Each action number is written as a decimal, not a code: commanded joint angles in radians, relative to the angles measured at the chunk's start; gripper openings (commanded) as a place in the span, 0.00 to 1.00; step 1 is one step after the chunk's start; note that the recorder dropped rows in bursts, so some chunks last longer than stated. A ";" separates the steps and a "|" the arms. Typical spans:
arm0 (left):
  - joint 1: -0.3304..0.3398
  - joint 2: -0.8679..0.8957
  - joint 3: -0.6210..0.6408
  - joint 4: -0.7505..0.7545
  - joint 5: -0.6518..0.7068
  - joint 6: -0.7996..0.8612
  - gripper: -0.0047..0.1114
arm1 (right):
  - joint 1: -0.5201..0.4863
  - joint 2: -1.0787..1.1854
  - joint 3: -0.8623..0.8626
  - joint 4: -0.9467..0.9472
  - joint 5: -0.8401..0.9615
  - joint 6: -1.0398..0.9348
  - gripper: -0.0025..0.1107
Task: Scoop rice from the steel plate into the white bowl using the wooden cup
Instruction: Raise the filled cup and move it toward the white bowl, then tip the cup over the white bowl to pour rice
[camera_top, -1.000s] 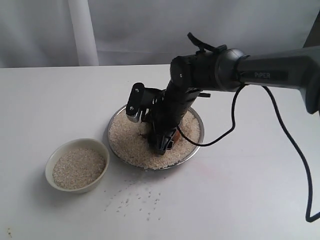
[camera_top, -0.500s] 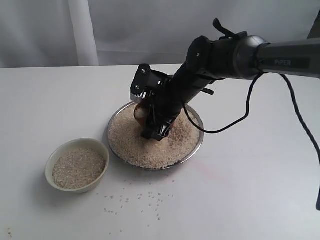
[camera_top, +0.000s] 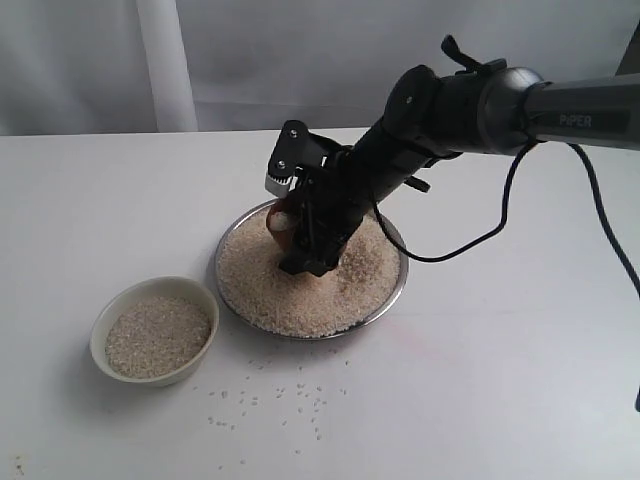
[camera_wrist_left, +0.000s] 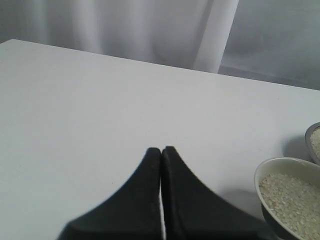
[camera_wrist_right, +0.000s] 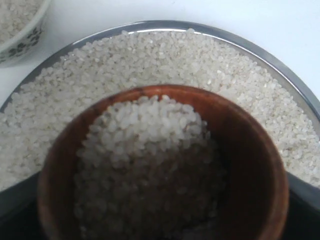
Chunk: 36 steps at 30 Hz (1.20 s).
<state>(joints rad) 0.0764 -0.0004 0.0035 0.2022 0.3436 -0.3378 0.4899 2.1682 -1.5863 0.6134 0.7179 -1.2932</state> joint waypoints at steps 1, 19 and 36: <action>-0.006 0.000 -0.004 -0.006 -0.006 -0.002 0.04 | -0.001 -0.028 0.002 -0.038 0.023 -0.012 0.02; -0.006 0.000 -0.004 -0.006 -0.006 -0.002 0.04 | 0.231 -0.154 -0.117 -0.504 0.083 0.230 0.02; -0.006 0.000 -0.004 -0.006 -0.006 -0.002 0.04 | 0.521 -0.028 -0.191 -1.171 0.028 0.527 0.02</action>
<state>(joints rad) 0.0764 -0.0004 0.0035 0.2022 0.3436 -0.3378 0.9948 2.1310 -1.7651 -0.4500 0.7737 -0.8216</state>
